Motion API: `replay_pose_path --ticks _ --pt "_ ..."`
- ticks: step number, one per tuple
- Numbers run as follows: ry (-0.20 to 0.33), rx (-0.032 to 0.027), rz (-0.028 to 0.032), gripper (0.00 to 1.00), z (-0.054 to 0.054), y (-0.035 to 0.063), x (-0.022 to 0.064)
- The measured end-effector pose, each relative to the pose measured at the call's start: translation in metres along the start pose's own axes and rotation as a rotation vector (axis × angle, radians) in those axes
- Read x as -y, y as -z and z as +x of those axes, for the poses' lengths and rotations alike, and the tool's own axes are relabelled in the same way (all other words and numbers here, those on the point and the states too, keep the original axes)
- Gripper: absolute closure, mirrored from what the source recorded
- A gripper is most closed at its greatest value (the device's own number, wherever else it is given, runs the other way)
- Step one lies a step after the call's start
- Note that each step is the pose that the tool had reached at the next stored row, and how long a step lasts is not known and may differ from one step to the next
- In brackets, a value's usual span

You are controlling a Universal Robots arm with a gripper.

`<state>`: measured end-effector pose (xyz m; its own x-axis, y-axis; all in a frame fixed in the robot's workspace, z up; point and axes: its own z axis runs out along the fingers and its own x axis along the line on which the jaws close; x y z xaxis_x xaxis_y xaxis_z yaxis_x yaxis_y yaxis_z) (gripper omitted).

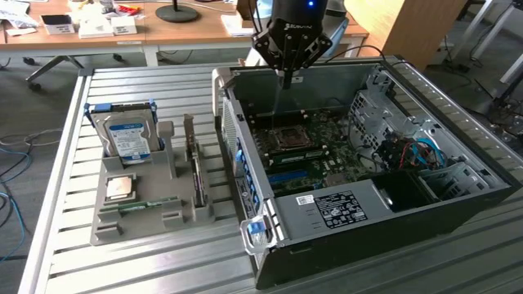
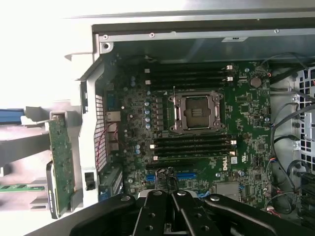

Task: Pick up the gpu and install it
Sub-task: 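Reach for the gpu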

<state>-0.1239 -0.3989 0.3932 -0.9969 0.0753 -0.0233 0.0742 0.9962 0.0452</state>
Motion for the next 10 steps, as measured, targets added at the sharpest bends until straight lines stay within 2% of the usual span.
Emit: replay_pose_path --ticks 10 --pt "0.000 0.0000 0.0000 0.89 0.012 0.0003 0.0008"
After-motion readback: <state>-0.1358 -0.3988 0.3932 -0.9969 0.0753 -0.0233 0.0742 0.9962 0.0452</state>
